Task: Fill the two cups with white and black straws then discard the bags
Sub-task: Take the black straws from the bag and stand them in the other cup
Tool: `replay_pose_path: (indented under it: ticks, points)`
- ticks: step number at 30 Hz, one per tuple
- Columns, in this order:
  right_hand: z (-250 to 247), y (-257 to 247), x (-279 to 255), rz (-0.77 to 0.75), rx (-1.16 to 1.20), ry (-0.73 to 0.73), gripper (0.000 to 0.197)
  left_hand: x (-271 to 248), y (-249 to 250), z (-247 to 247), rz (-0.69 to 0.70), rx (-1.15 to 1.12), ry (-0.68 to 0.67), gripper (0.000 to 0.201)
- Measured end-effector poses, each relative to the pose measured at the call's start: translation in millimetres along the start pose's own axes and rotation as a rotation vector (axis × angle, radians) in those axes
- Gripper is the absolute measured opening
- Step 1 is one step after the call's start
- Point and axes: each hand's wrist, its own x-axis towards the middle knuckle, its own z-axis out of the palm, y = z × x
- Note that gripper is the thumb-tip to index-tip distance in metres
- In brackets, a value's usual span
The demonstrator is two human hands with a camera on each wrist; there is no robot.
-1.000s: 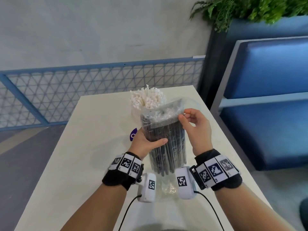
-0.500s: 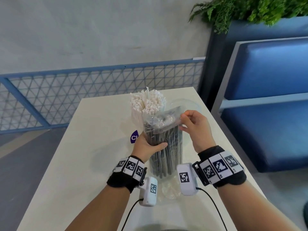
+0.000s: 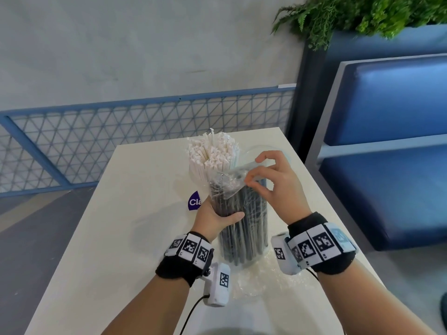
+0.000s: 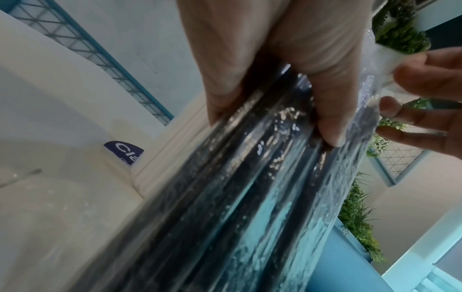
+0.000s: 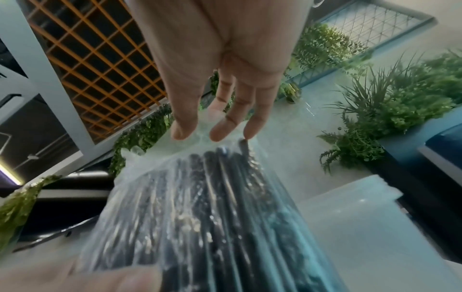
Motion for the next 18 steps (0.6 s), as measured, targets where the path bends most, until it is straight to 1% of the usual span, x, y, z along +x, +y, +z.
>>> replay_pose_path:
  ticks: [2,4,6,10,12,13,14,16,18]
  points:
    - [-2,-4,9,0.058,0.054,0.057,0.003,-1,0,0,-0.025,0.009,-0.012,0.071]
    - [-9,-7,21,0.158,0.173,0.164,0.005,-2,1,2,-0.039,0.027,-0.027,0.060]
    - [-17,-13,33,0.228,0.294,0.220,0.006,-2,4,5,-0.026,0.051,-0.042,0.055]
    - [-19,-22,37,0.225,0.318,0.259,0.019,0,7,6,-0.022,0.031,-0.037,0.064]
    - [-18,-24,31,0.202,0.303,0.302,0.012,-1,7,1,-0.016,0.056,-0.037,0.062]
    - [-17,-23,27,0.167,0.260,0.284,0.004,-1,7,-3,-0.012,0.073,-0.034,0.062]
    - [-15,-19,24,0.127,0.204,0.226,0.004,-1,6,-8,-0.013,0.089,-0.025,0.062]
    - [-9,-12,17,0.062,0.104,0.047,0.013,-1,5,-19,-0.010,0.110,-0.012,0.066]
    - [-4,-9,15,0.031,0.032,-0.063,0.017,1,5,-28,-0.008,0.149,-0.004,0.068]
